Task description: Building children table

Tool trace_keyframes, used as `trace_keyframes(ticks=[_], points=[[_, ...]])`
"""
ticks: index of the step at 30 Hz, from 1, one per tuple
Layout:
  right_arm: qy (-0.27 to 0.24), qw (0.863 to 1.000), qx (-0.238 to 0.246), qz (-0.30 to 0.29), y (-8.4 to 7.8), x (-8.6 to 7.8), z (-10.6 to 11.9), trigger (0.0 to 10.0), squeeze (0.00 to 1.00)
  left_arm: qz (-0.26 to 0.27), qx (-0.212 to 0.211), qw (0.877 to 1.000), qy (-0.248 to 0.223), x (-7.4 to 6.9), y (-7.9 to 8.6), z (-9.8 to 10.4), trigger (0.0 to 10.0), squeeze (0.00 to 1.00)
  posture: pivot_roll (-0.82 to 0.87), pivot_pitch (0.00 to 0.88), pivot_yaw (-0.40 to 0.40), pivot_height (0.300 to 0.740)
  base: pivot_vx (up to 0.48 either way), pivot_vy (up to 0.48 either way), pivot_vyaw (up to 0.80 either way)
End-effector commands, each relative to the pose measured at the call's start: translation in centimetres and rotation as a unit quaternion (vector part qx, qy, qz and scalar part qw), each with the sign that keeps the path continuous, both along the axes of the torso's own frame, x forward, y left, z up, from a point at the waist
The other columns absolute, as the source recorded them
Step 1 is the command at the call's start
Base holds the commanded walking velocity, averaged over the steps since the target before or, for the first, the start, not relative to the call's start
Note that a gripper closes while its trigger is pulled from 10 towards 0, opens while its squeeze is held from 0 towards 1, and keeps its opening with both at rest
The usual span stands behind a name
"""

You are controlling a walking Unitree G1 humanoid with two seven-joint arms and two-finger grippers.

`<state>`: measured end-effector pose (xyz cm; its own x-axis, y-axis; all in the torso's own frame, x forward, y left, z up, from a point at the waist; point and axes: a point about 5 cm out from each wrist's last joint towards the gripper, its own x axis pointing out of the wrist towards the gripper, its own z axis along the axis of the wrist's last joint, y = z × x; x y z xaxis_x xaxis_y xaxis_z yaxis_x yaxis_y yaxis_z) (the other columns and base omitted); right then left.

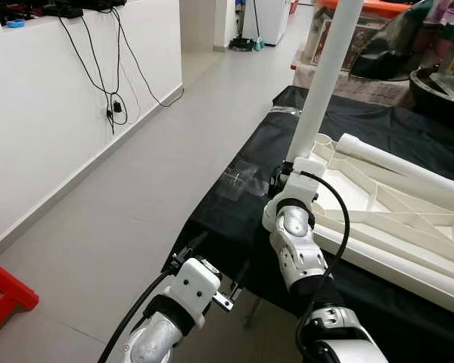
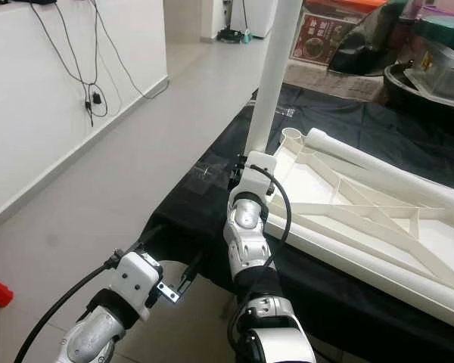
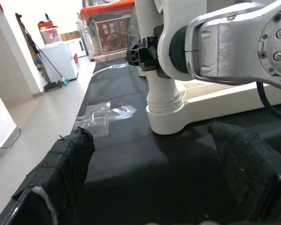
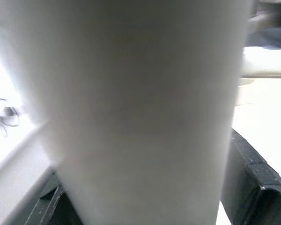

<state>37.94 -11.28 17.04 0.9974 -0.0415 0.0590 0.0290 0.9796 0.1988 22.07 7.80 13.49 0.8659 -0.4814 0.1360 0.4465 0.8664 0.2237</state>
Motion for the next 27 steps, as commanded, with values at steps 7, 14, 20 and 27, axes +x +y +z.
trace_keyframes(ticks=[7,14,20,27], points=[[0.01,0.934,-0.061,0.352,1.4,-0.4,-0.5,10.0,0.0,-0.003,0.009,1.0,0.015,-0.1,-0.2,-0.8,10.0,0.0,0.08,0.05,-0.086,0.74,0.0,0.0,0.0],[0.003,0.87,-0.069,0.488,2.1,-0.6,0.9,10.0,0.0,-0.002,0.009,1.0,0.015,-0.2,-0.2,-0.8,10.0,0.0,0.09,0.045,-0.089,0.74,0.0,0.0,0.0],[-0.004,0.803,-0.077,0.59,3.1,-1.6,1.0,10.0,0.0,-0.003,0.009,1.0,0.015,-0.2,-0.2,-0.8,10.0,0.0,0.09,0.044,-0.093,0.74,0.0,0.0,0.0],[0.008,0.782,-0.094,0.617,3.7,-1.9,0.2,0.0,0.0,-0.002,0.009,1.0,0.016,-0.3,-0.2,-0.8,10.0,0.0,0.09,0.056,-0.096,0.74,0.0,0.0,0.0]])
